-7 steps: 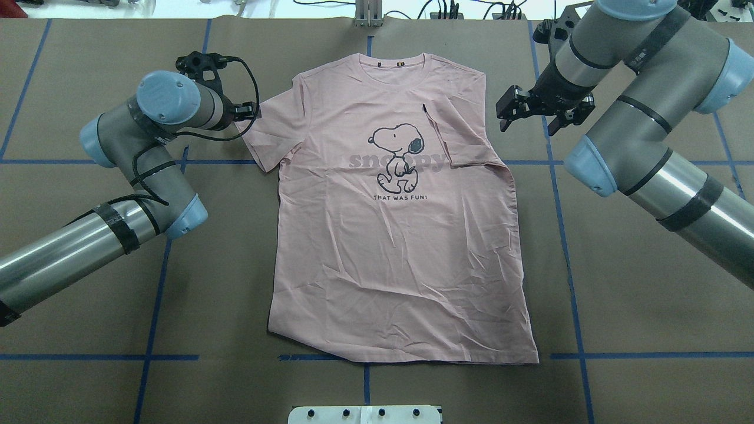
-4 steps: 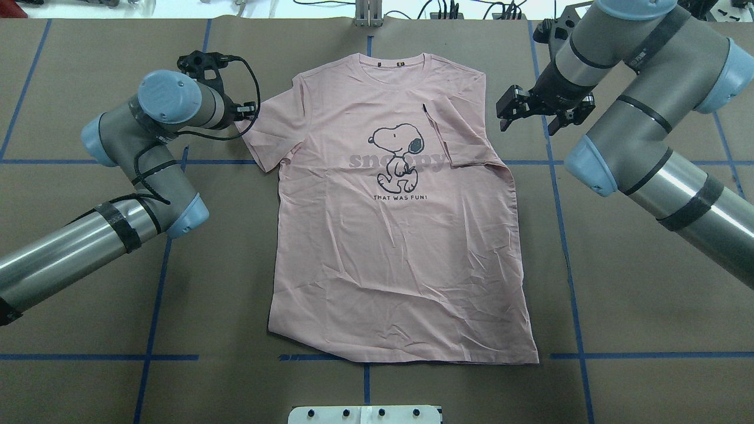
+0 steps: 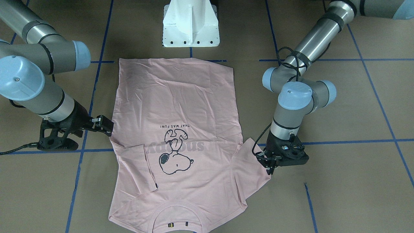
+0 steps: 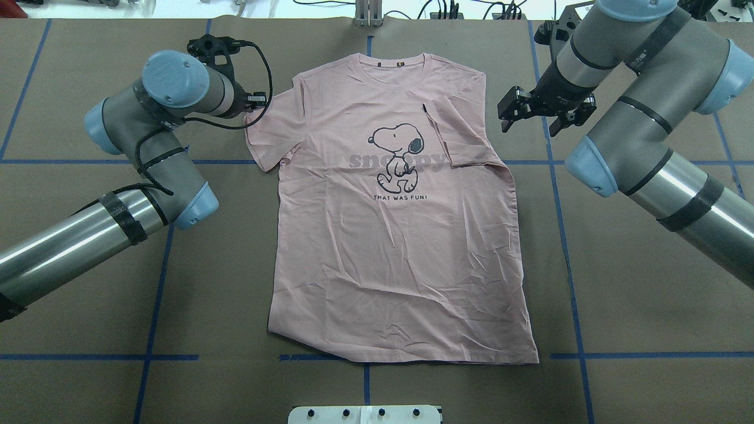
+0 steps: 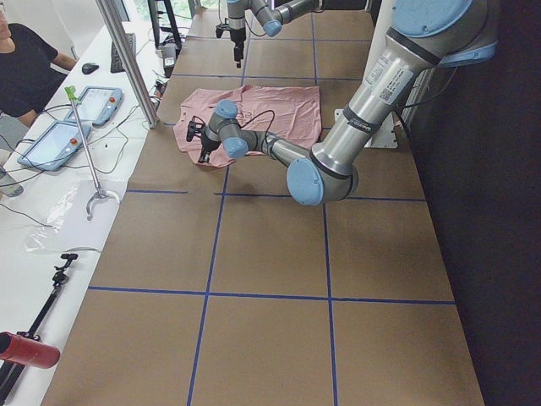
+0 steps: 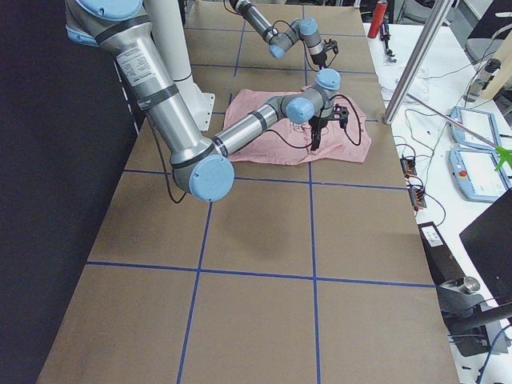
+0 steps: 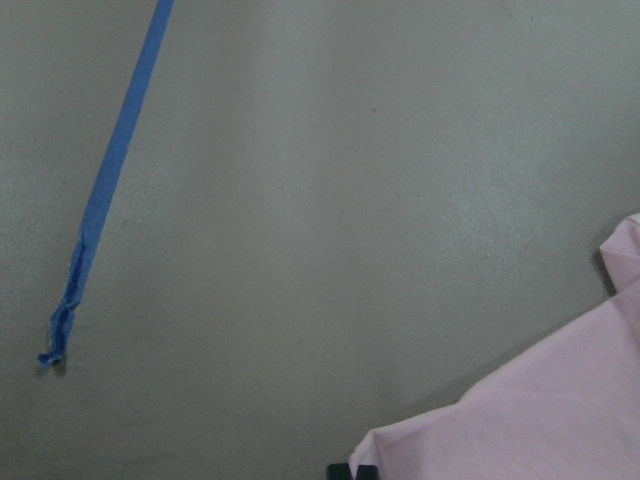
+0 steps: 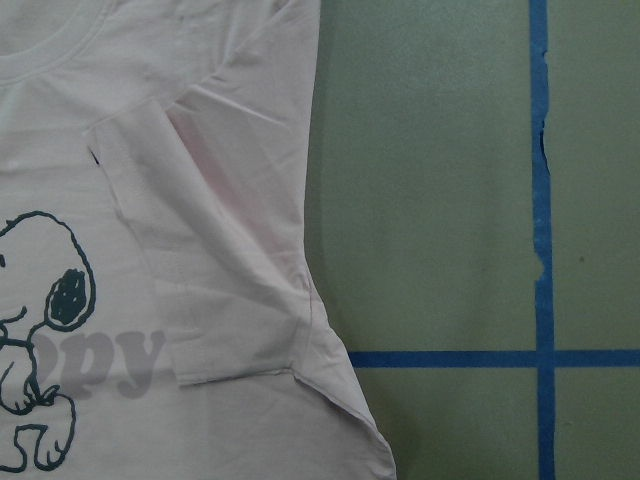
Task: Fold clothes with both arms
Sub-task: 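Move the left gripper over the sleeve nearest it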
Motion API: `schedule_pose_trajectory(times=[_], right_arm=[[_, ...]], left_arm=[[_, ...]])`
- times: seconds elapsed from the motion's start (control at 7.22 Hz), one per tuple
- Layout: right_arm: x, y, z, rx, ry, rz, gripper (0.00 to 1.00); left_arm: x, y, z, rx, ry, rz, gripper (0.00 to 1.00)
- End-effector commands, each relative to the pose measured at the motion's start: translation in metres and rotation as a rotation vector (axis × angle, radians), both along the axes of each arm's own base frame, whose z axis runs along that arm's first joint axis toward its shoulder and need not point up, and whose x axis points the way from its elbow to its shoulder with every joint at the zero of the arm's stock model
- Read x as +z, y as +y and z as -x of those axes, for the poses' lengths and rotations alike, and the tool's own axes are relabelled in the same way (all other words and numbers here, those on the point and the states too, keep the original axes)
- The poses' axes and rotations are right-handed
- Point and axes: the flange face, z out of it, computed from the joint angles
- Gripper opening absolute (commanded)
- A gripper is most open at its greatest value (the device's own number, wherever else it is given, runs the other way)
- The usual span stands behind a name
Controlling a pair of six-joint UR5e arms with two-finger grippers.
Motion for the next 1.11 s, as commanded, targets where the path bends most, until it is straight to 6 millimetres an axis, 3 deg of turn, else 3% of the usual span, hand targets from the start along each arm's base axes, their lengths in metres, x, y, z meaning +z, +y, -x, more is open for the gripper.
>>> schedule_pose_trajectory(times=[0.0,0.28,0.42,0.55,0.69,0.83,0.97], right_arm=[[0.000,0.000,0.000,0.001,-0.001,0.000,1.00],[-0.002,0.000,0.000,0.005,-0.009,-0.007,1.00],[-0.002,0.000,0.000,0.006,-0.009,-0.006,1.00],[0.000,0.002,0.003,0.000,-0.007,-0.004,1.00],[-0.001,0.003,0.006,-0.005,-0.007,-0.006,1.00],[-0.001,0.005,0.010,-0.010,-0.006,-0.007,1.00],[-0.001,0.005,0.010,-0.010,-0.007,-0.008,1.00]], left_arm=[[-0.072,0.006,-0.001,-0.034,0.041,0.067,0.00],[-0.123,0.028,-0.074,-0.066,0.145,0.172,0.00],[-0.147,0.023,-0.117,-0.073,0.152,0.219,0.00],[-0.151,0.011,-0.137,-0.083,0.160,0.221,0.00],[-0.136,0.003,-0.138,-0.115,0.144,0.195,0.00],[-0.130,0.002,-0.136,-0.086,0.112,0.159,0.99],[-0.135,0.002,-0.134,-0.075,0.129,0.132,1.00]])
